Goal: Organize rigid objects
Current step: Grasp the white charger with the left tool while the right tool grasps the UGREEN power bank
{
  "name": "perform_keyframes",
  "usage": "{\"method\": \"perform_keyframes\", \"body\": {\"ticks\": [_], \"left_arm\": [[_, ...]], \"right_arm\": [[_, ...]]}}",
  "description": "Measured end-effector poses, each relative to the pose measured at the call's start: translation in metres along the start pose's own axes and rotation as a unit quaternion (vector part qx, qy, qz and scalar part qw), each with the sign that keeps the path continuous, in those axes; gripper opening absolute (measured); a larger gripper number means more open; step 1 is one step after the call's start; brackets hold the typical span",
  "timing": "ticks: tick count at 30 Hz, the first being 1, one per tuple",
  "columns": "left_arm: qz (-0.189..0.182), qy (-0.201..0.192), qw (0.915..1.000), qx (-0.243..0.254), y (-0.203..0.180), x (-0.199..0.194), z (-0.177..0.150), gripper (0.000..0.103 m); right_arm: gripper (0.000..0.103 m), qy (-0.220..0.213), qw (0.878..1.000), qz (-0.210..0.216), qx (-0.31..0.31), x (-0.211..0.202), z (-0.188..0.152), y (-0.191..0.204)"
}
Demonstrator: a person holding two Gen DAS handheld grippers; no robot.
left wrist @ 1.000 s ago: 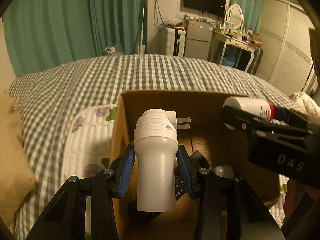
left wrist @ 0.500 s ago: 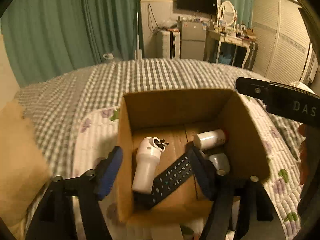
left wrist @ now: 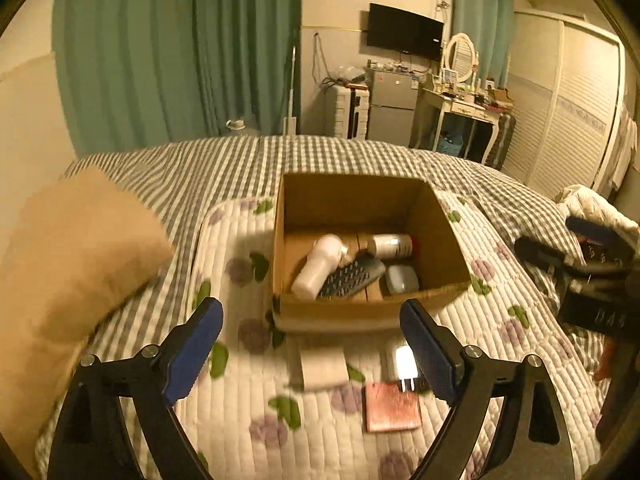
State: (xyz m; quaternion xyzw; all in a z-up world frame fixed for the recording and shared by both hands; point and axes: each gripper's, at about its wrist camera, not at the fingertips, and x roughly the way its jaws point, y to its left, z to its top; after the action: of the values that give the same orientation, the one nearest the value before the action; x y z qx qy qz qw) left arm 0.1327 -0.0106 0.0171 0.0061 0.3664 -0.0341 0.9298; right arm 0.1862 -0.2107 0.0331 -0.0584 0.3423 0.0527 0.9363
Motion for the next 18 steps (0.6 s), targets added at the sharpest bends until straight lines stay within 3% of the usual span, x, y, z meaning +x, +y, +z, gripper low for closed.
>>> {"method": "perform_keyframes", "body": {"ticks": [4,8,13,18], "left_arm": [[0.019,0.005,0.9998,-0.005,0.002,0.005,-0.034,0.092],[0.03,0.023,0.9993,-0.006,0.004,0.027,-0.064,0.092],[0.034,0.058,0.9977,-0.005,0.002,0.067,-0.09,0.092],[0.031,0.078,0.9965,0.004,-0.001,0.098,-0.098,0.092]], "right_arm": [[0.098,0.033,0.999,0.008,0.01,0.01,-0.034,0.005],[0.098,0.072,0.996,0.043,0.028,0.035,-0.069,0.008],[0.098,0.101,0.994,0.021,0.021,0.075,-0.102,0.015],[0.083,0.133,0.99,0.035,0.028,0.111,-0.125,0.018]]}}
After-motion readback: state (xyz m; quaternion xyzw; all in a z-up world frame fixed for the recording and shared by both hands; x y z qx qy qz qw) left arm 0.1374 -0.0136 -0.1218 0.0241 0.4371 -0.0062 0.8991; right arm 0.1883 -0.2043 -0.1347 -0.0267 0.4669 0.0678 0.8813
